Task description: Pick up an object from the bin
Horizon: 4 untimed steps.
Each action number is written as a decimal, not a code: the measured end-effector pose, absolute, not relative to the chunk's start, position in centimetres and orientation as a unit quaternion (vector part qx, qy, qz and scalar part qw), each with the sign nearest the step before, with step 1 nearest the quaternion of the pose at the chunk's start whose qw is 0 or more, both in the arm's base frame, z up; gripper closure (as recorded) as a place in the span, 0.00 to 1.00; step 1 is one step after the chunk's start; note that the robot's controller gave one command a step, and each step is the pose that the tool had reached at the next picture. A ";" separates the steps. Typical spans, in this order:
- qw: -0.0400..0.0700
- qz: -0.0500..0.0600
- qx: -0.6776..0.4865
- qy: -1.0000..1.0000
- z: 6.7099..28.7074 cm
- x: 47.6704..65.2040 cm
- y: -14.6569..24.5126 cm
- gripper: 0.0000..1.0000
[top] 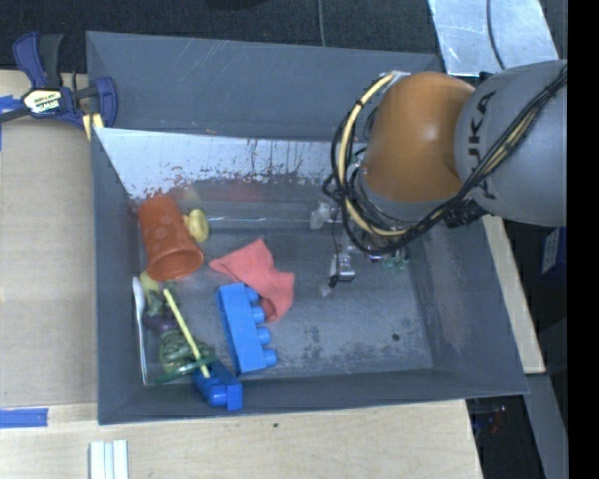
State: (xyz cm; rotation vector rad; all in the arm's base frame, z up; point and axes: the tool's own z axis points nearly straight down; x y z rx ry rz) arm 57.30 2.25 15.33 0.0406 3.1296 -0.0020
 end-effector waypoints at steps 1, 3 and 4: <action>0.008 -0.001 -0.006 1.000 12.4 59.7 2.9 0.00; 0.007 0.000 0.039 0.999 13.2 54.3 12.1 0.00; 0.009 0.000 -0.086 0.996 9.6 56.7 11.9 1.00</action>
Offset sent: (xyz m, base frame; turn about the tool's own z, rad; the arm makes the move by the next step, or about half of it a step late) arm -0.0142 0.0985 -0.0178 -0.1291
